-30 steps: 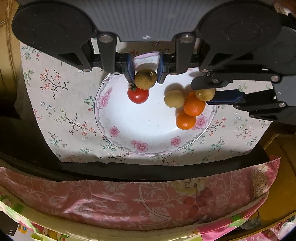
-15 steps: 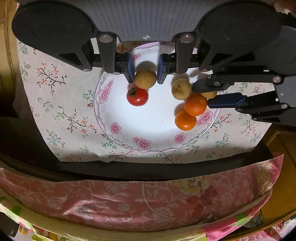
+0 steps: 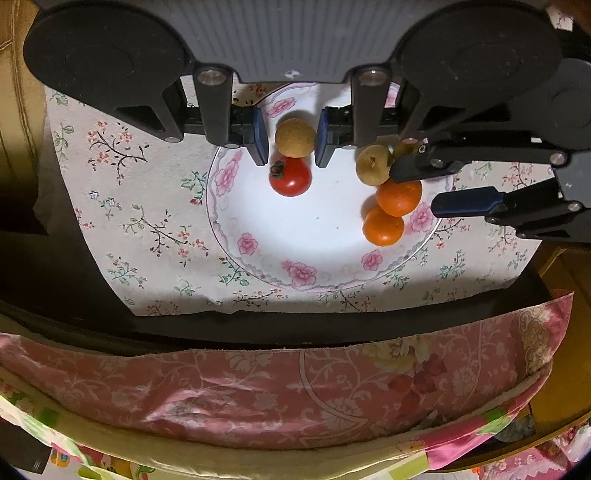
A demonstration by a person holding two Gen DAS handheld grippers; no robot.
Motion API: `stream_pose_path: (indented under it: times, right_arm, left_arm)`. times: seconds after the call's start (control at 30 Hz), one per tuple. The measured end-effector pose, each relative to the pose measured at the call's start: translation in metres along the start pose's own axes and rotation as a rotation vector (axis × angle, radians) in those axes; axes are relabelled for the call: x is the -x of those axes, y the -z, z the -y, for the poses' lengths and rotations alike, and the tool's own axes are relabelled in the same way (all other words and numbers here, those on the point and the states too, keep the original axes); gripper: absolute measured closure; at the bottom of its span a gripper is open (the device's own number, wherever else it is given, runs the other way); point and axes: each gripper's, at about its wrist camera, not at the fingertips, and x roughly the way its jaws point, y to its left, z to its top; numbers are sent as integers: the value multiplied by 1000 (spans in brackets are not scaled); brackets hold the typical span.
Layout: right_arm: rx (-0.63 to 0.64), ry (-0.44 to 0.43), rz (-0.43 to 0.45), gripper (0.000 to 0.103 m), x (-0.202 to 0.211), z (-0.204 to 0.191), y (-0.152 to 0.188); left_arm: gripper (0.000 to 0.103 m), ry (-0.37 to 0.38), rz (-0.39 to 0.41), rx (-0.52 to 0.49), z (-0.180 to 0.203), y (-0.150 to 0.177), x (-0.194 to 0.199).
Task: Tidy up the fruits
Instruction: 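Lower both grippers into the plate and open them to release the tan fruits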
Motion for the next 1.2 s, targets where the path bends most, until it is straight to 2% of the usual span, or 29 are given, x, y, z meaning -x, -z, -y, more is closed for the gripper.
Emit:
stream_pose_path:
  times: [0.63, 1.2]
  right_arm:
    - [-20, 3, 34, 70, 11, 3, -2]
    - [-28, 4, 67, 69, 25, 3, -4]
  left_arm:
    - [47, -45, 31, -14, 0, -8, 13]
    - [43, -71, 58, -32, 3, -11, 29]
